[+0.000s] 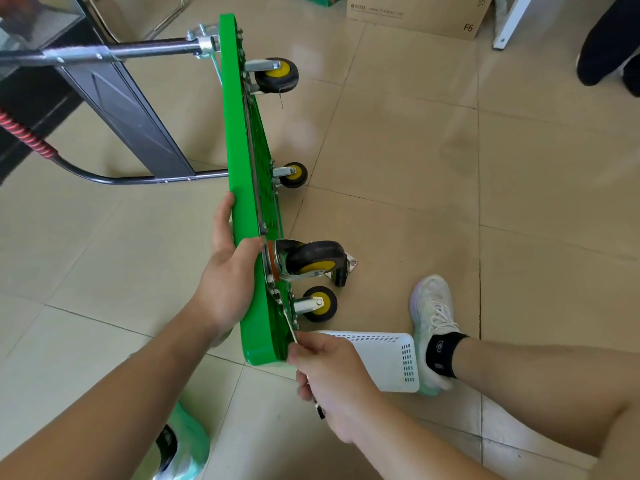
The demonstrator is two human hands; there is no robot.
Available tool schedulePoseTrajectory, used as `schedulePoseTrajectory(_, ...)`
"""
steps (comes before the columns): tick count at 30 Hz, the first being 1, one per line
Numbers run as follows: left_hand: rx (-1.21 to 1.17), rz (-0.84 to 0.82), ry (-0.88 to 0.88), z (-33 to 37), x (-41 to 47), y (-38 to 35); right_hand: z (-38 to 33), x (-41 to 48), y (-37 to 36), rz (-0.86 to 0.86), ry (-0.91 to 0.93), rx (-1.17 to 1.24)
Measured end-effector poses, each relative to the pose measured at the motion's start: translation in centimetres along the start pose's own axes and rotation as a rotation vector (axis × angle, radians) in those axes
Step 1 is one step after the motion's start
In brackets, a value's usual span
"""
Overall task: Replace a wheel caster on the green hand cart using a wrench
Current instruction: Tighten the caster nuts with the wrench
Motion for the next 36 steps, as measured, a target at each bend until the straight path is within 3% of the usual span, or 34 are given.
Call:
schedulePoseTrajectory(4, 0.011, -0.001, 0.002, 0.0, 0.0, 0.0, 1.1, -0.9, -0.6, -0.032, -0.01, 0.073)
schedulePoseTrajectory(11, 0.021, 0.002, 0.003, 0.0, 0.0, 0.1, 1.7, 2.5, 3.2, 0.065, 0.063, -0.31)
schedulePoseTrajectory(21, -0.003, 0.002, -0.01, -0.2, 0.1, 0.1, 1.7, 7.6, 3.8, -0.096, 0.164, -0.134)
schedulePoseTrajectory(27, -0.002, 0.007, -0.025, -0.5, 0.3, 0.3, 1.0, 9.2, 4.2, -0.166, 0.12, -0.146)
schedulePoseTrajectory(36, 0.02, 0.013, -0.018, -0.2, 0.3, 0.0, 3.2, 8.6, 3.0, -0.077, 0.236, -0.123)
Point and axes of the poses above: each hand's wrist, its own x-axis towards the middle knuckle, its own y-axis out of the back of the hand, z = x × y, the point moved 4 cm from there along x, towards the middle knuckle, and after that the axes turned 12 degrees about -z, right-handed, at the moved point
